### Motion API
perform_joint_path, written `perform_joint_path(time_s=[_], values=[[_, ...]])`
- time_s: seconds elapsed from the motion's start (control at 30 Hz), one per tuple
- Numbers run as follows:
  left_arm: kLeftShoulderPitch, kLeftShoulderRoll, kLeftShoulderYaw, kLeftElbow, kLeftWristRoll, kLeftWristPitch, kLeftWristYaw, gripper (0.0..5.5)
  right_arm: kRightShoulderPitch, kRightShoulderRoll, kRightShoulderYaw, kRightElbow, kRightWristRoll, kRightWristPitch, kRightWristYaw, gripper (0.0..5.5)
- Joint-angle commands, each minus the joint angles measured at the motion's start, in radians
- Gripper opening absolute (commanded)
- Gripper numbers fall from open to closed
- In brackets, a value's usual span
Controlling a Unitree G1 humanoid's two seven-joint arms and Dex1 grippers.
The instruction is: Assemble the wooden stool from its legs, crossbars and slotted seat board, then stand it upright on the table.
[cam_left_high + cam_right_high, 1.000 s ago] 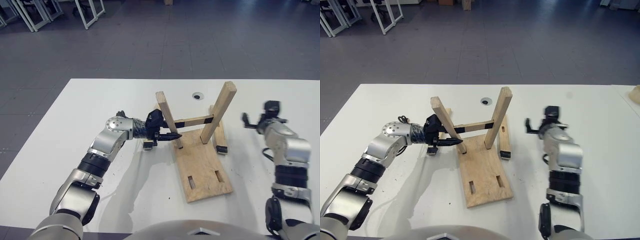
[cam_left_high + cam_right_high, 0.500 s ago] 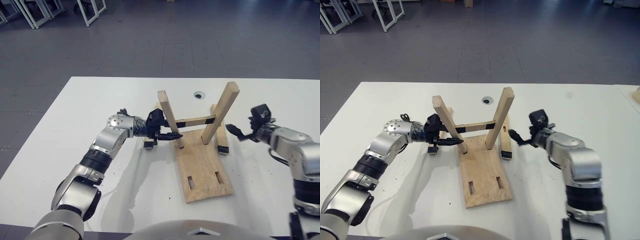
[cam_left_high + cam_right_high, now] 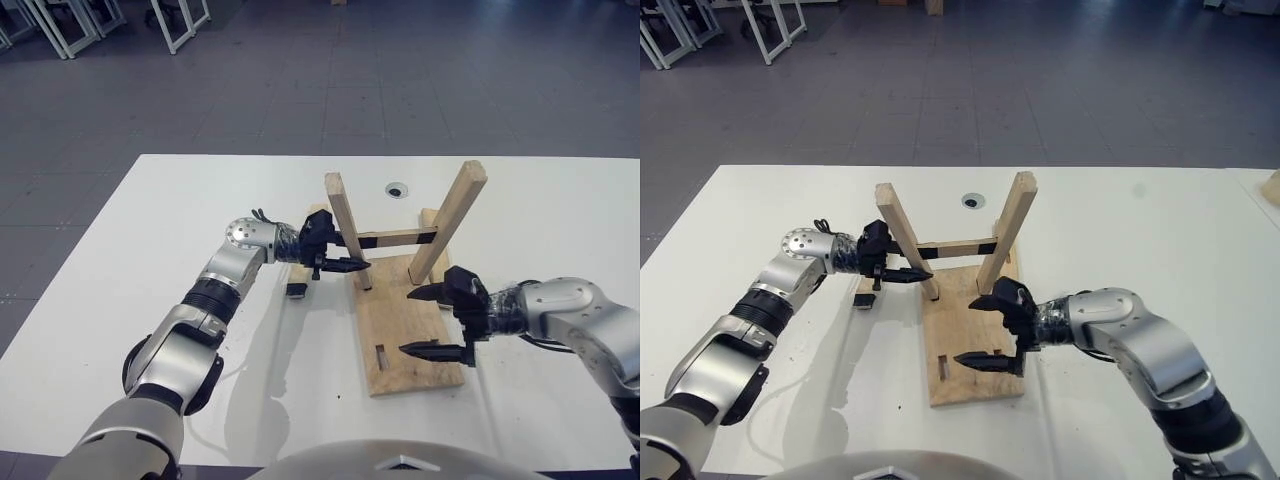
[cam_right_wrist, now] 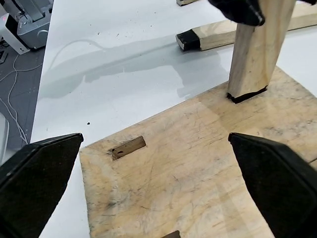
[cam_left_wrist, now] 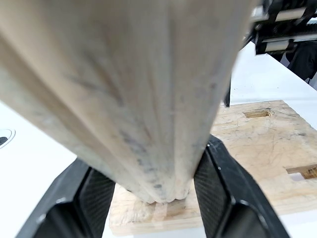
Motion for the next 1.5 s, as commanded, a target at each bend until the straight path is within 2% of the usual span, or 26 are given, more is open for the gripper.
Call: perform_joint_path(time_s=[0.03, 0.2, 0.27, 0.4, 0.57, 0.63, 0.73, 0.8, 0.87, 0.93, 1.03, 1.1, 1.2, 1.27, 1.37, 1.5], values=[[-0.024, 0.032, -0.127, 0.081, 0.279, -0.195, -0.096, 2.06, -0.050, -0.009, 0.109, 0.151, -0.136, -0.178, 0.064, 5.48], [-0.044, 0.024, -0.138, 0.092, 0.285, -0.235, -0.093, 2.06, 0.017, -0.020, 0.163, 0.202, -0.198, -0.264, 0.091, 5.48], [-0.046, 0.018, -0.134, 0.097, 0.283, -0.226, -0.075, 2.73, 0.060, -0.025, 0.181, 0.199, -0.213, -0.283, 0.090, 5.50], [-0.044, 0.003, -0.096, 0.113, 0.322, -0.245, -0.078, 3.51, 0.101, -0.010, 0.185, 0.187, -0.219, -0.294, 0.067, 5.50], [-0.090, 0.061, -0.053, 0.128, 0.398, -0.239, -0.075, 4.37, 0.123, 0.015, 0.178, 0.185, -0.225, -0.295, 0.020, 5.50], [-0.120, 0.098, -0.017, 0.099, 0.424, -0.172, -0.046, 4.75, 0.131, 0.030, 0.175, 0.187, -0.228, -0.293, -0.009, 5.50], [-0.132, 0.226, 0.054, -0.063, 0.451, 0.049, -0.031, 4.75, 0.143, 0.061, 0.172, 0.197, -0.228, -0.287, -0.053, 5.50], [-0.145, 0.280, 0.141, -0.133, 0.457, 0.224, 0.067, 4.75, 0.151, 0.082, 0.172, 0.212, -0.231, -0.290, -0.081, 5.50], [-0.162, 0.277, 0.290, -0.214, 0.422, 0.432, 0.269, 4.75, 0.152, 0.107, 0.171, 0.239, -0.237, -0.295, -0.108, 5.50], [-0.176, 0.239, 0.421, -0.334, 0.368, 0.633, 0.426, 4.75, 0.160, 0.125, 0.168, 0.258, -0.241, -0.299, -0.133, 5.50], [-0.207, 0.112, 0.557, -0.556, 0.267, 0.884, 0.623, 4.24, 0.167, 0.135, 0.167, 0.270, -0.246, -0.304, -0.149, 5.50], [-0.231, -0.051, 0.657, -0.741, 0.147, 1.102, 0.768, 3.91, 0.164, 0.144, 0.168, 0.282, -0.251, -0.296, -0.166, 5.50], [-0.269, -0.258, 0.745, -0.924, 0.034, 1.341, 0.943, 3.31, 0.160, 0.154, 0.170, 0.292, -0.255, -0.285, -0.183, 5.50], [-0.266, -0.324, 0.752, -0.992, -0.006, 1.448, 1.001, 3.26, 0.159, 0.156, 0.171, 0.295, -0.256, -0.283, -0.187, 5.50], [-0.253, -0.332, 0.743, -1.007, -0.002, 1.457, 1.055, 3.26, 0.157, 0.159, 0.169, 0.293, -0.252, -0.277, -0.194, 5.50], [-0.441, -0.362, 0.832, -0.965, -0.045, 1.188, 1.109, 3.26, 0.161, 0.165, 0.172, 0.288, -0.251, -0.273, -0.204, 5.50]])
